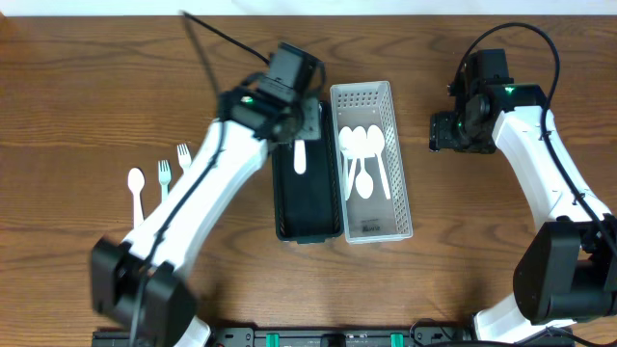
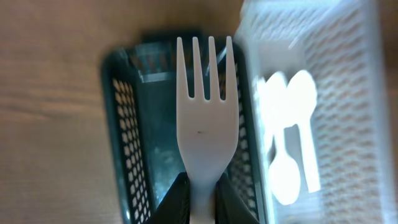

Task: Pack container
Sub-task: 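Lower the fork into the green basket and open left gripper, then return left gripper to the forks and grasp another white fork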

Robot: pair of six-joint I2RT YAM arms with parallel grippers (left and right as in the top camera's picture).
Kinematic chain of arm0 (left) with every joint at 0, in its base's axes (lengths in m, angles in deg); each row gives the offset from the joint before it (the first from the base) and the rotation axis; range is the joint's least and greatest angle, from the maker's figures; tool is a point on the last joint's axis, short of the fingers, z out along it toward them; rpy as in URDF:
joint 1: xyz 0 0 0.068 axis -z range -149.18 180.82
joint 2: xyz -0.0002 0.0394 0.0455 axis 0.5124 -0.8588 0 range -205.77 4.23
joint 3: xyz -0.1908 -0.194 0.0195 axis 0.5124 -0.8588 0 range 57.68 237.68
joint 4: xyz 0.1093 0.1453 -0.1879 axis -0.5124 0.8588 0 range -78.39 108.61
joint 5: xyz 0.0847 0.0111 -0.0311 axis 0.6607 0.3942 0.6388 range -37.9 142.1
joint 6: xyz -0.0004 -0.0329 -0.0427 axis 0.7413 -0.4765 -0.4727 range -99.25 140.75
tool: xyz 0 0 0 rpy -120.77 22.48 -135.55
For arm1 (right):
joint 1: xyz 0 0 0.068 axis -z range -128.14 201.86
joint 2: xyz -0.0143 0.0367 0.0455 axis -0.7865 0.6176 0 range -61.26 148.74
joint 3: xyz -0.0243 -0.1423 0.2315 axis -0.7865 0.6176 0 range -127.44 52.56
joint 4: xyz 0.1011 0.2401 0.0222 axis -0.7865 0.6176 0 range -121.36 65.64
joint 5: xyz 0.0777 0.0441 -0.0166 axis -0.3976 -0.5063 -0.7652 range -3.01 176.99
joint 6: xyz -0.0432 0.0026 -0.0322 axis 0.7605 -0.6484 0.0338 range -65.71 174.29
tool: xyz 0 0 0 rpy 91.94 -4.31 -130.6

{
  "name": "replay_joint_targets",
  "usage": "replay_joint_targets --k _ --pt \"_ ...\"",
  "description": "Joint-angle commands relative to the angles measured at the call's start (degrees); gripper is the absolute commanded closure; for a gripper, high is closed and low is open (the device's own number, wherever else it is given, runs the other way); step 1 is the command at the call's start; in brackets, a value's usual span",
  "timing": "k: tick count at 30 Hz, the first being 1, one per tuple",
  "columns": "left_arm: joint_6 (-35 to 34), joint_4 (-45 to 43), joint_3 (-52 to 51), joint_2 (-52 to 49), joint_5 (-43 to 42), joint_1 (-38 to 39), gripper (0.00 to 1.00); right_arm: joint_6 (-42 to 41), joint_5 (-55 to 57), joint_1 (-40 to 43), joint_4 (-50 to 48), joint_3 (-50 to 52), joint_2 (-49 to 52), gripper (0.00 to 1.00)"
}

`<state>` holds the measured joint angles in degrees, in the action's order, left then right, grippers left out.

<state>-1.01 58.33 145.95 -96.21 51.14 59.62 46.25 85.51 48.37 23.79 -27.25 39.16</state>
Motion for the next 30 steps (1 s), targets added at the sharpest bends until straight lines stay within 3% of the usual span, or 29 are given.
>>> replay_joint_targets --k 1,7,13,19,24,30 --pt "1.2 0.9 -1.7 -5.3 0.5 0.3 0.94 0.9 0.4 0.1 -0.1 -0.9 -0.8 0.3" --pt "1.2 2.0 -1.8 -11.6 -0.1 0.5 0.94 0.9 0.4 0.1 -0.1 -0.9 -0.8 0.3" --pt "1.6 1.9 -1.5 -11.9 -0.1 0.5 0.52 0.9 0.4 0.1 -0.1 -0.9 -0.8 0.3" --pt "6.8 3.1 1.4 -8.1 0.3 0.5 0.44 0.9 0.4 0.1 -0.1 -0.9 -0.8 0.3" --pt "10.9 4.5 2.2 2.0 7.5 -1.4 0.33 0.9 0.4 0.1 -0.1 -0.9 -0.8 0.29" --pt "11.6 8.4 2.2 8.9 12.3 -12.2 0.21 0.9 0.4 0.1 -0.1 -0.9 -0.8 0.29"
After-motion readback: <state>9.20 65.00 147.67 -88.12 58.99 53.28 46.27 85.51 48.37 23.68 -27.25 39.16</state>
